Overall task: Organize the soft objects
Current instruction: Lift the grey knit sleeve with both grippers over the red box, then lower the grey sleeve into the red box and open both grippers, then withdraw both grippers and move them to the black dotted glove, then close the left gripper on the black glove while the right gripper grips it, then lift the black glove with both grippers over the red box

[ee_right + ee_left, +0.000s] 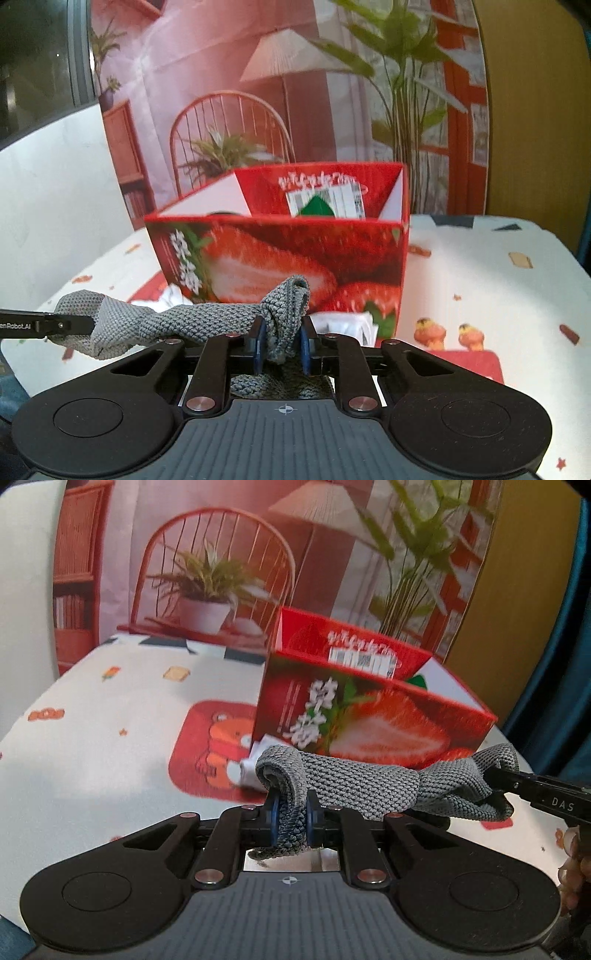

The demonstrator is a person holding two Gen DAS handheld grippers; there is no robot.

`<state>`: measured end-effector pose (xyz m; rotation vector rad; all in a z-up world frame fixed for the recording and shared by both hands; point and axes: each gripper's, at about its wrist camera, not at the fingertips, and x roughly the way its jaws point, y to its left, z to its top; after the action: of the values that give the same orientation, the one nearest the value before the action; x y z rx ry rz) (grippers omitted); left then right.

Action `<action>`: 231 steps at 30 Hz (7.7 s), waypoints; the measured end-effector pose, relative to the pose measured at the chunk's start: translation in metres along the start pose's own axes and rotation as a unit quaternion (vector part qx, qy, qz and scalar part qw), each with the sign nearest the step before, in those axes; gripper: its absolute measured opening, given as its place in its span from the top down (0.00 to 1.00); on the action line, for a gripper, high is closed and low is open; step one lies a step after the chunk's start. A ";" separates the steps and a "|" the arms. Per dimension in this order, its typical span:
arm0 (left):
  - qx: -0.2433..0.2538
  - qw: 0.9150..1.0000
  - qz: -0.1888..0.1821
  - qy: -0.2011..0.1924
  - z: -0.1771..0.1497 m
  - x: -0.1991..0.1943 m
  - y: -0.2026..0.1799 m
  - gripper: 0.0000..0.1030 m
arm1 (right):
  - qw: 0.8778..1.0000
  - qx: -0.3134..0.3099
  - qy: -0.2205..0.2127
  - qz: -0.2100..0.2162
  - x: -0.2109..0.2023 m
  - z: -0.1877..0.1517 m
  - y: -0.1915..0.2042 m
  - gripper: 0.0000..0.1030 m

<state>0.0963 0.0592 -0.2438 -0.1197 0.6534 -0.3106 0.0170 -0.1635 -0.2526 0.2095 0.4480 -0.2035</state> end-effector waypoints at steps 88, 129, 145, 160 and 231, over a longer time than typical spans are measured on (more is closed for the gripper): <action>0.128 0.991 -0.031 0.033 0.176 0.181 -0.065 0.41 | 0.994 -0.041 0.073 -0.072 0.171 0.152 -0.057 0.70; 0.043 0.999 0.005 -0.001 0.061 0.042 -0.012 0.00 | 0.999 0.017 -0.040 -0.029 0.035 0.080 -0.020 0.00; 0.032 0.997 -0.011 0.066 -0.007 0.047 -0.011 0.02 | 0.999 0.029 0.039 -0.019 0.039 -0.004 -0.012 0.00; 0.027 0.996 -0.033 0.072 -0.003 0.070 -0.015 0.34 | 0.996 0.039 0.080 -0.021 0.057 -0.028 -0.015 0.35; 0.055 0.997 -0.038 0.047 0.000 0.063 -0.023 0.79 | 0.998 0.028 0.033 0.047 0.052 -0.017 0.004 0.91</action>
<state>0.1377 0.0177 -0.2752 -0.0246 0.7255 -0.4258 0.0567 -0.1637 -0.2897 0.2924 0.4965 -0.1166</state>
